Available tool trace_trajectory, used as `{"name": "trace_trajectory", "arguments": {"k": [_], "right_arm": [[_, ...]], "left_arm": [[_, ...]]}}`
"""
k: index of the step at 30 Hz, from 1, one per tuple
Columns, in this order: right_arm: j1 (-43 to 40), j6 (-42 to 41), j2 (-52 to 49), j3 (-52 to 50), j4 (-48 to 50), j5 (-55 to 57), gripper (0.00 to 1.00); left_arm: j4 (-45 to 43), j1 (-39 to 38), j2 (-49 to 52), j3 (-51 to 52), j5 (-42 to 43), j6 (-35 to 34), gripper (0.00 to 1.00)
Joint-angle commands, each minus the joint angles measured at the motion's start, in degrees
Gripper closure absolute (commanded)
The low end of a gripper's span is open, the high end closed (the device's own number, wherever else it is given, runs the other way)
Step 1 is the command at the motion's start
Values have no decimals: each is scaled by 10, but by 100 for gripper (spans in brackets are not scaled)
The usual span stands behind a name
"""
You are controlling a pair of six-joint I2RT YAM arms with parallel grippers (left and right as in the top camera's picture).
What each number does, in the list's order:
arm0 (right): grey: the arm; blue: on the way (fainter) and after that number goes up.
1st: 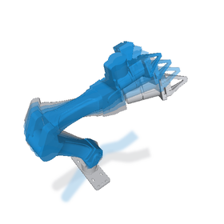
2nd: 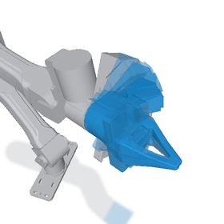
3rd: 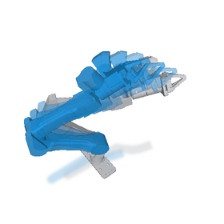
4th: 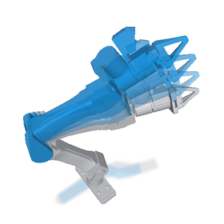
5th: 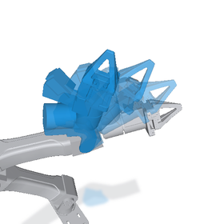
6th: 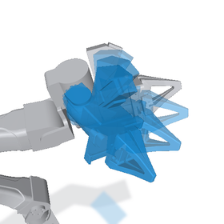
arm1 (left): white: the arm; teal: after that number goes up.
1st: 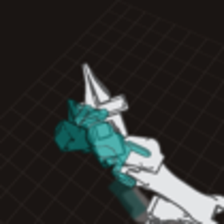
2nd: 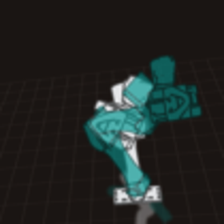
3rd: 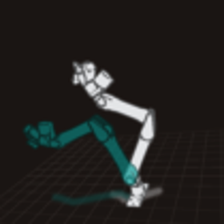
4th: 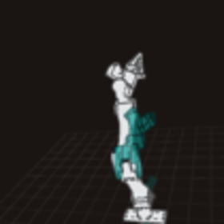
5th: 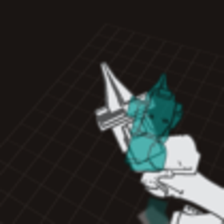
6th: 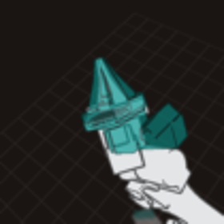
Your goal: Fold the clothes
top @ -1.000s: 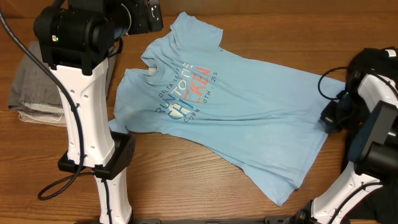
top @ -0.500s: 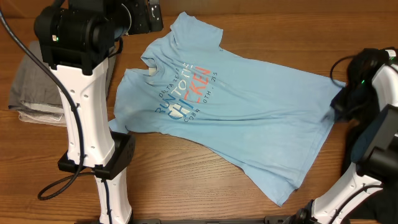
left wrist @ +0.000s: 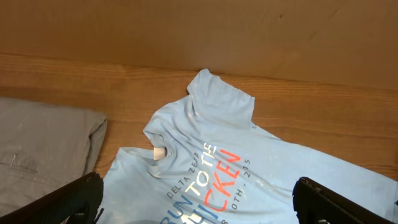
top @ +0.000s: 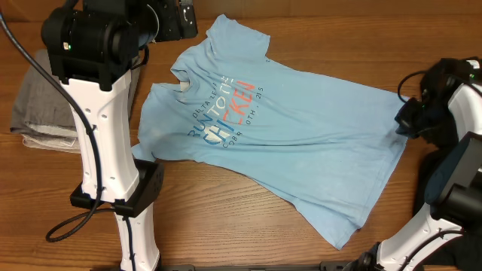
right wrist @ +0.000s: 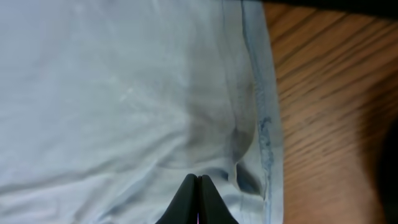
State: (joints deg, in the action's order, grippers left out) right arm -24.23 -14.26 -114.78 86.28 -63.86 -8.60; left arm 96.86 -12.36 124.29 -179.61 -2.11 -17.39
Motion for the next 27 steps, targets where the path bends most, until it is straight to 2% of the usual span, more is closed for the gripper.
{"name": "trace_trajectory", "arguments": {"k": [1, 11, 18, 23, 27], "right_arm": [[0, 8, -3, -41, 28, 14, 96], [0, 7, -3, -92, 66, 52, 96], [-5, 5, -3, -88, 59, 104, 96], [-7, 6, -1, -14, -3, 94, 95], [-7, 5, 14, 97, -86, 94, 83]], "left_arm": [[-1, 0, 1, -1, 7, 11, 0], [-1, 0, 1, -1, 6, 11, 0], [-1, 0, 1, -1, 6, 11, 0], [-1, 0, 1, -1, 7, 11, 0], [-1, 0, 1, -1, 7, 11, 0]]}}
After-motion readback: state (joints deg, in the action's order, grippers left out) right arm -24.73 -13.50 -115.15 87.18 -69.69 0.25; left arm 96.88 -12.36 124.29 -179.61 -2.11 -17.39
